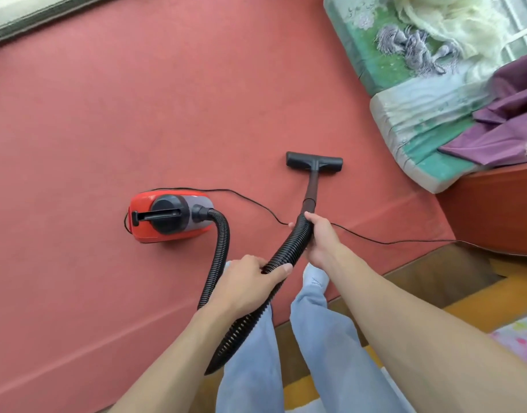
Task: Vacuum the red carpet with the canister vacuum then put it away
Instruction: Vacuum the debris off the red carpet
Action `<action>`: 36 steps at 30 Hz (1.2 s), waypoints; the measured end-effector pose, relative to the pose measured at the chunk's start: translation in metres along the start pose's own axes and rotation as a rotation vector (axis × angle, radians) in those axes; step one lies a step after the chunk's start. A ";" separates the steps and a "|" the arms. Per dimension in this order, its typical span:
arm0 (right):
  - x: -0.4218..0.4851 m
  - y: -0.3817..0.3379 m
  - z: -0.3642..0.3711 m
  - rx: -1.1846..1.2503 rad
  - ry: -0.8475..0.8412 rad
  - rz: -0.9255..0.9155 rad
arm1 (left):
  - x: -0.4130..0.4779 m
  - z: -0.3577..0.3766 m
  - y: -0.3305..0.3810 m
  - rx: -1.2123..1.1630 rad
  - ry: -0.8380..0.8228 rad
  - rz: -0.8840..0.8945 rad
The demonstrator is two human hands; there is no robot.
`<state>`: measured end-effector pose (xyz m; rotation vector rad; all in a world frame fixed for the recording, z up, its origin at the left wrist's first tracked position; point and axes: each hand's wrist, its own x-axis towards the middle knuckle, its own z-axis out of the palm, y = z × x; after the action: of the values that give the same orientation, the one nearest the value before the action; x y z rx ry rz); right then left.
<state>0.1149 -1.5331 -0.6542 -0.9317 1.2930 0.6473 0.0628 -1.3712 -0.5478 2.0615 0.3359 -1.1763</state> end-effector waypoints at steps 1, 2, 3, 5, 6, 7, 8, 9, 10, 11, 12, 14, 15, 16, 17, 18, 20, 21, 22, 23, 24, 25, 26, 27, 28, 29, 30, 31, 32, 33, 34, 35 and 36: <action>0.004 0.000 0.001 -0.003 0.007 -0.013 | 0.003 0.003 -0.001 -0.028 -0.005 0.005; 0.007 0.001 0.001 -0.019 0.020 -0.025 | 0.005 0.004 -0.001 -0.055 -0.011 0.008; 0.007 0.002 0.000 -0.033 0.035 -0.035 | 0.005 0.005 -0.001 -0.090 -0.030 0.009; -0.001 0.005 -0.003 -0.061 0.052 -0.038 | 0.000 0.000 -0.001 -0.167 -0.106 0.008; -0.007 0.006 -0.005 -0.077 0.054 -0.021 | -0.003 -0.006 -0.002 -0.181 -0.151 0.010; -0.015 0.007 -0.008 -0.097 0.048 0.008 | -0.007 -0.013 -0.004 -0.173 -0.194 0.014; -0.024 0.008 -0.011 -0.124 0.036 0.046 | -0.010 -0.022 -0.005 -0.154 -0.238 0.015; -0.031 0.009 -0.013 -0.142 0.015 0.084 | -0.012 -0.032 -0.007 -0.137 -0.277 0.018; -0.035 0.010 -0.015 -0.149 -0.005 0.116 | -0.013 -0.043 -0.008 -0.121 -0.304 0.014; -0.037 0.010 -0.015 -0.140 -0.021 0.139 | -0.013 -0.052 -0.009 -0.101 -0.323 0.014; -0.038 0.011 -0.015 -0.129 -0.029 0.147 | -0.011 -0.058 -0.011 -0.085 -0.342 0.008; -0.034 0.010 -0.010 -0.118 -0.037 0.141 | -0.006 -0.064 -0.013 -0.080 -0.364 0.005; -0.031 0.009 -0.005 -0.124 -0.037 0.132 | -0.002 -0.063 -0.014 -0.085 -0.359 0.009; -0.026 0.007 0.001 -0.130 -0.029 0.113 | 0.003 -0.060 -0.016 -0.088 -0.340 0.012; -0.021 0.004 0.006 -0.123 -0.016 0.086 | 0.008 -0.054 -0.017 -0.088 -0.308 0.012; -0.014 0.000 0.010 -0.127 0.008 0.046 | 0.013 -0.048 -0.016 -0.092 -0.264 0.005; -0.003 -0.009 0.014 -0.150 0.077 -0.042 | 0.022 -0.033 -0.012 -0.154 -0.191 0.006; -0.001 -0.015 0.015 -0.153 0.099 -0.075 | 0.023 -0.027 -0.008 -0.198 -0.167 0.009; 0.000 -0.022 0.014 -0.153 0.106 -0.096 | 0.022 -0.021 -0.002 -0.240 -0.156 0.009; -0.003 -0.029 0.012 -0.145 0.109 -0.113 | 0.020 -0.017 0.004 -0.281 -0.162 0.010; -0.007 -0.036 0.010 -0.134 0.112 -0.123 | 0.016 -0.016 0.011 -0.325 -0.175 0.011; -0.013 -0.044 0.008 -0.113 0.116 -0.128 | 0.011 -0.019 0.017 -0.358 -0.188 0.019; -0.021 -0.050 0.007 -0.084 0.126 -0.134 | 0.006 -0.025 0.023 -0.382 -0.195 0.033; -0.028 -0.053 0.006 -0.041 0.139 -0.137 | 0.001 -0.032 0.028 -0.392 -0.202 0.052; -0.036 -0.055 0.007 0.008 0.150 -0.130 | -0.003 -0.042 0.034 -0.377 -0.206 0.078; -0.045 -0.054 0.007 0.069 0.154 -0.113 | -0.006 -0.052 0.038 -0.338 -0.210 0.111; -0.053 -0.051 0.008 0.135 0.149 -0.087 | -0.009 -0.063 0.041 -0.290 -0.217 0.137; -0.059 -0.047 0.010 0.196 0.141 -0.056 | -0.010 -0.074 0.044 -0.244 -0.227 0.152; -0.063 -0.042 0.011 0.235 0.134 -0.024 | -0.010 -0.083 0.046 -0.204 -0.238 0.158; -0.066 -0.036 0.012 0.257 0.133 0.003 | -0.009 -0.091 0.047 -0.162 -0.248 0.159; -0.066 -0.031 0.014 0.271 0.137 0.017 | -0.007 -0.097 0.047 -0.122 -0.257 0.159; -0.063 -0.026 0.015 0.287 0.138 0.019 | -0.004 -0.101 0.047 -0.096 -0.273 0.154; -0.059 -0.024 0.016 0.309 0.135 0.013 | 0.000 -0.101 0.048 -0.092 -0.297 0.143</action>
<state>0.1320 -1.5256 -0.5918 -0.7224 1.4712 0.3843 0.1532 -1.3339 -0.4938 1.7692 0.0954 -1.3299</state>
